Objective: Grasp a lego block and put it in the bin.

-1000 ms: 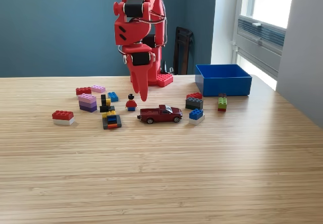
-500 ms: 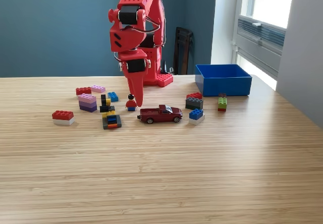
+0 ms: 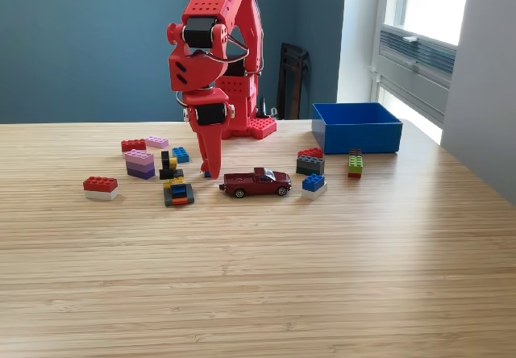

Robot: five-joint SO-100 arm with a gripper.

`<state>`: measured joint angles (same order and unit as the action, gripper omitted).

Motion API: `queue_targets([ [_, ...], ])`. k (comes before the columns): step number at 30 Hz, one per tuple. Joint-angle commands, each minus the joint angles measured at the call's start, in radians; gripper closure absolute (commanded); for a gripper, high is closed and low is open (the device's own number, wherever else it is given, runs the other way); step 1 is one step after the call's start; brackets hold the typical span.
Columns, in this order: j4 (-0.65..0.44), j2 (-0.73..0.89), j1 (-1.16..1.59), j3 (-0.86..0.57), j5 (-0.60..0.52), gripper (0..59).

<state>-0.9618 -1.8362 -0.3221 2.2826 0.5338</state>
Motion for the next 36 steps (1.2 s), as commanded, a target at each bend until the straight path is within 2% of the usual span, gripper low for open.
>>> queue_targets([
  [1, 0.015, 0.009, -0.005, -0.049, -0.002, 36.6],
  [10, 0.049, 0.046, 0.0, -0.052, -0.009, 39.4],
  [20, 0.057, 0.063, 0.015, -0.06, -0.025, 58.6],
  [31, 0.043, 0.061, 0.025, -0.044, -0.048, 58.6],
  [36, -0.117, 0.06, 0.043, -0.077, -0.083, 58.6],
])
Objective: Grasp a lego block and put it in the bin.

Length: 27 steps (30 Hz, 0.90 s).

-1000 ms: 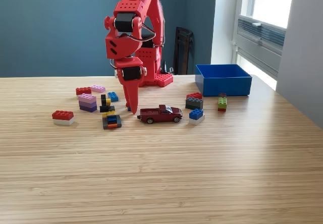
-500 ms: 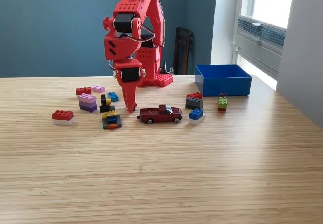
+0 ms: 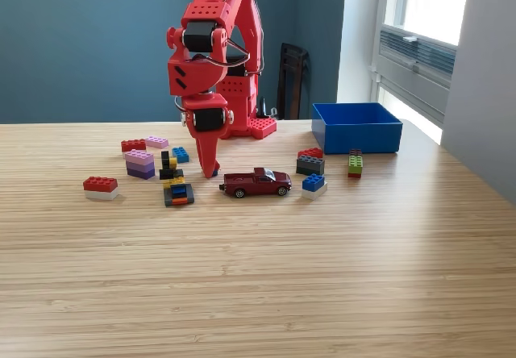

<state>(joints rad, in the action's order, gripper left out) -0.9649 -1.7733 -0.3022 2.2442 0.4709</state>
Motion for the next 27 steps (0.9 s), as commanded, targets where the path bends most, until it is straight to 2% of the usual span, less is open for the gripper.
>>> queue_targets([
  [1, -0.15, -0.009, 0.029, -0.054, -0.029, 58.6],
  [10, -0.462, -0.02, 0.147, -0.336, -0.15, 58.6],
  [15, -0.595, -0.02, 0.281, -0.472, -0.244, 58.6],
  [18, -0.637, -0.02, 0.407, -0.497, -0.307, 58.6],
  [27, -0.646, -0.02, 0.87, -0.468, -0.526, 58.6],
])
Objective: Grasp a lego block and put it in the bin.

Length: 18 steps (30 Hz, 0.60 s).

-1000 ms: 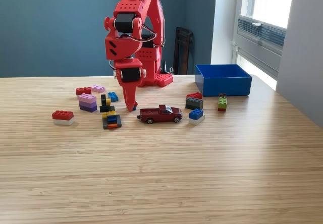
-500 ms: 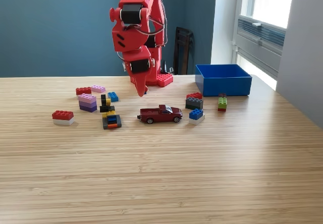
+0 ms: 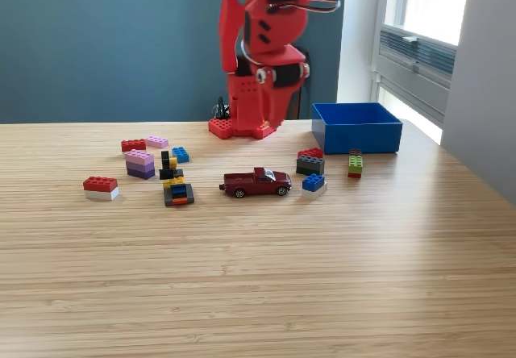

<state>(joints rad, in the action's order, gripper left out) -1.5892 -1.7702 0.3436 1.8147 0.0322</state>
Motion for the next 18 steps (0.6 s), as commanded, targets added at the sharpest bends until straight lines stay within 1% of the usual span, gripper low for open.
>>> queue_targets([
  [1, -0.025, -0.023, 0.275, -0.046, -0.109, 58.6],
  [5, -0.044, -0.023, 0.456, -0.097, -0.169, 58.6],
  [12, -0.098, -0.021, 0.666, -0.204, -0.213, 58.6],
  [18, -0.11, -0.02, 0.821, -0.209, -0.229, 58.6],
])
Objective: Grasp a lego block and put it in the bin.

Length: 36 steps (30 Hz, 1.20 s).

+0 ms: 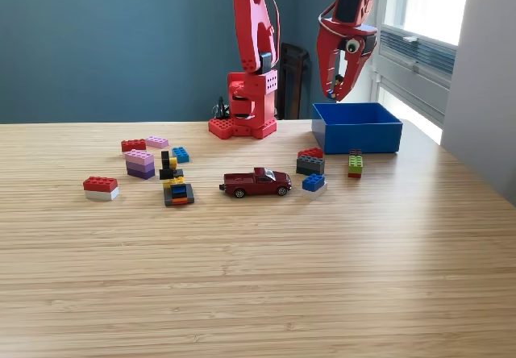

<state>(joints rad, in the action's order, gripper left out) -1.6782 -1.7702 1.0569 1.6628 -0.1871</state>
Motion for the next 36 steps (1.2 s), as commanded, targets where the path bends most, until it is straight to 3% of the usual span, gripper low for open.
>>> queue_targets([
  [1, -0.021, -0.014, 0.13, -0.055, -0.014, 58.6],
  [12, -0.006, -0.003, 0.249, -0.121, 0.008, 58.3],
  [14, -0.006, -0.003, 0.259, -0.143, 0.021, 54.3],
  [17, -0.005, -0.002, 0.27, -0.173, 0.037, 40.9],
  [19, -0.002, 0.0, 0.276, -0.187, 0.043, 35.8],
  [26, 0.034, 0.002, 0.272, -0.187, 0.046, 26.5],
  [29, 0.037, 0.002, 0.242, -0.222, 0.031, 29.1],
  [31, 0.049, 0.002, 0.184, -0.265, -0.009, 36.2],
  [33, 0.054, 0.002, 0.098, -0.299, -0.049, 48.1],
  [36, 0.054, 0.002, -0.066, -0.313, -0.071, 54.8],
])
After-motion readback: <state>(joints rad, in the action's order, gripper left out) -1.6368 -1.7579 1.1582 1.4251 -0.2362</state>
